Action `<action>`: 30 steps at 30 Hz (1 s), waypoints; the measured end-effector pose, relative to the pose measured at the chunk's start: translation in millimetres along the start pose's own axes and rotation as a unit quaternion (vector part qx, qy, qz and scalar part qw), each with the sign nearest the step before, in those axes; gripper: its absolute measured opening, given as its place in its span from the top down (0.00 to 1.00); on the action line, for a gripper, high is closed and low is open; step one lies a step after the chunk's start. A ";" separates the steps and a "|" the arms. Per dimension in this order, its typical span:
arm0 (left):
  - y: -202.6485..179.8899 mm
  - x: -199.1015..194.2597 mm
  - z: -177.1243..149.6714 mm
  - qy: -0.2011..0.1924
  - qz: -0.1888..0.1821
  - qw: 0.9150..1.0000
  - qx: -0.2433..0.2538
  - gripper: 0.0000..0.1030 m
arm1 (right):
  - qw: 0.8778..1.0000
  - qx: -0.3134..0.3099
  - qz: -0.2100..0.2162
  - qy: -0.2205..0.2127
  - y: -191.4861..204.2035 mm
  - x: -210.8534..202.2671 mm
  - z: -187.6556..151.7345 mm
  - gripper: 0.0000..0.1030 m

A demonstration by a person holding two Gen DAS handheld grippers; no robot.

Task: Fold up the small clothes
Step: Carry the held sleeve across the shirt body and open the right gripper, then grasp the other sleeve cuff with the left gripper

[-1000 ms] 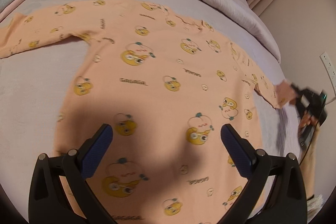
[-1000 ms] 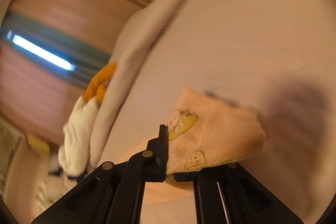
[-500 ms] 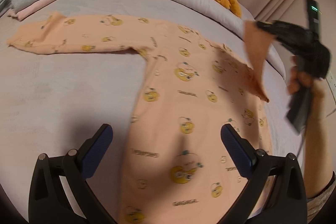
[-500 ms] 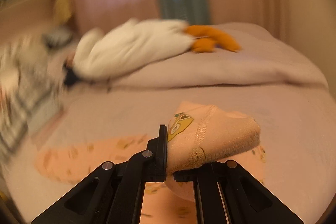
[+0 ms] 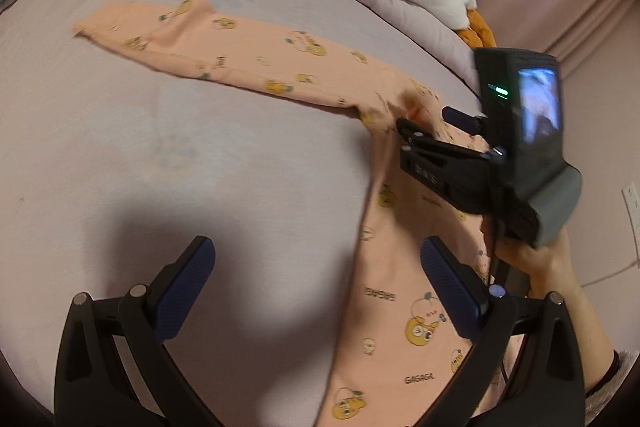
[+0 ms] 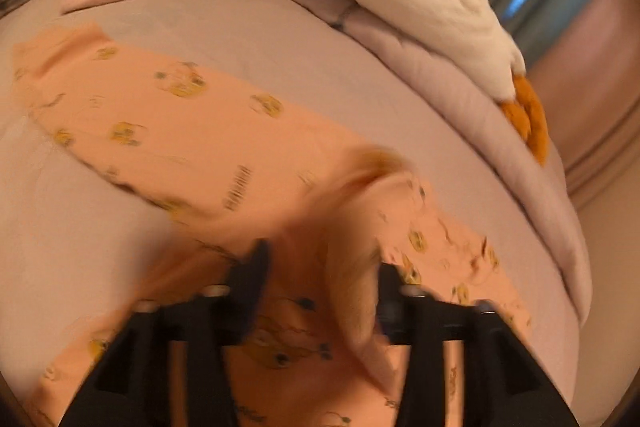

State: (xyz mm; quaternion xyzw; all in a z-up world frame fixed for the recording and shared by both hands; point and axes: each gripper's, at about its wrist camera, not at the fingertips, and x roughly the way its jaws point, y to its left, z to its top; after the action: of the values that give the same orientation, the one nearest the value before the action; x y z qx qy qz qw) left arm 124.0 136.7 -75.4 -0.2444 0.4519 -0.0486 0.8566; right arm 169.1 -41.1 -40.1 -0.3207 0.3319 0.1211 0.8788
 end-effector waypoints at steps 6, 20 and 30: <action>20.2 -10.4 3.1 -0.003 0.004 1.000 -0.031 0.00 | 0.990 0.030 0.127 -0.052 -9.4 -32.4 3.6 0.45; 64.9 -21.3 27.2 -0.037 -0.039 0.993 -0.101 0.00 | 0.920 0.302 0.249 -0.010 -73.0 -2.9 -49.2 0.80; 118.0 -28.0 67.2 -0.065 -0.065 0.979 -0.184 0.00 | 0.955 0.199 0.218 -0.001 5.7 36.7 2.3 0.80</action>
State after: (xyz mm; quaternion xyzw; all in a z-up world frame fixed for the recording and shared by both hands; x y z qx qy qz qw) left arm 145.0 273.8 -77.2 -0.4291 0.3798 -0.0040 0.8195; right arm 195.4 -35.2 -65.8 -0.0592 0.4104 0.2416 0.8773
